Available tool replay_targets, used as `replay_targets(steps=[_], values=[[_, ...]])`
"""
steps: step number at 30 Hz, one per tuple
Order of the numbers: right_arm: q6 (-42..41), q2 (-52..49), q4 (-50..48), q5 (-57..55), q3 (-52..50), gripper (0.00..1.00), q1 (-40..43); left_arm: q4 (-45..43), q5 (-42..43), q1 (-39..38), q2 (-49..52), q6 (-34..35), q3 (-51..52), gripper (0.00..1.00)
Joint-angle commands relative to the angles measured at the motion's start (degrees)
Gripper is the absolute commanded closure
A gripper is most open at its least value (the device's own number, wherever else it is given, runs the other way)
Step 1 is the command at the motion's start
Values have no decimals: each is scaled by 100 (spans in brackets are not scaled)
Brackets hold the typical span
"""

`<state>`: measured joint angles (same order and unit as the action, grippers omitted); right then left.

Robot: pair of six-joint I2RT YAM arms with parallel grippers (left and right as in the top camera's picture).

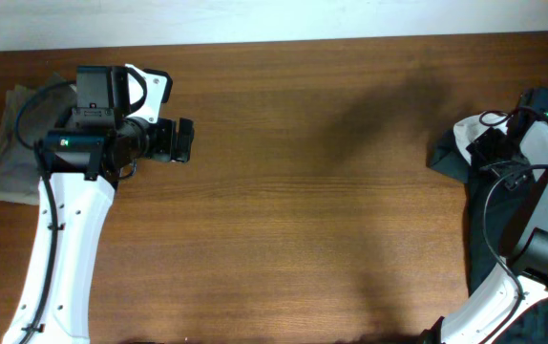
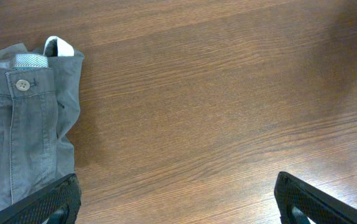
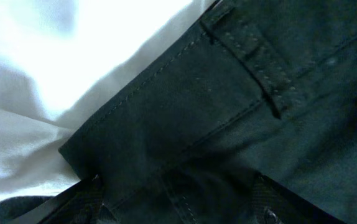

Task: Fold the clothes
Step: 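Drag the black shorts with the right gripper to the table center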

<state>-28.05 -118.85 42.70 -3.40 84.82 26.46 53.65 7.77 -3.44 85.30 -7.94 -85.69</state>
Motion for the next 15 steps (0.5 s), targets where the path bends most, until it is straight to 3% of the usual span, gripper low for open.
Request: replay_targets(steps=[1, 5, 8, 9, 10, 11, 14, 15], values=[[168, -42, -52, -7, 70, 20, -177, -20, 107, -17, -37, -72, -105, 1], [229, -52, 103, -131, 59, 23, -245, -17, 107, -17, -37, -72, -105, 1], [225, -52, 577, -1051, 59, 28, -245, -20, 107, -17, -37, -72, -105, 1], [227, -52, 623, -1180, 59, 34, -245, -22, 107, -17, -33, -72, -105, 1], [227, -46, 656, -1233, 61, 49, -238, -22, 107, -17, -31, -72, -105, 1], [225, -20, 658, -1211, 68, 55, -240, -20, 107, -17, -22, -72, -105, 1], [227, 109, 769, -1167, 184, 90, -240, -17, 109, -17, 0, -72, -103, 1], [225, 205, 841, -1165, 254, 96, -238, -15, 107, -17, 0, -72, -103, 1]])
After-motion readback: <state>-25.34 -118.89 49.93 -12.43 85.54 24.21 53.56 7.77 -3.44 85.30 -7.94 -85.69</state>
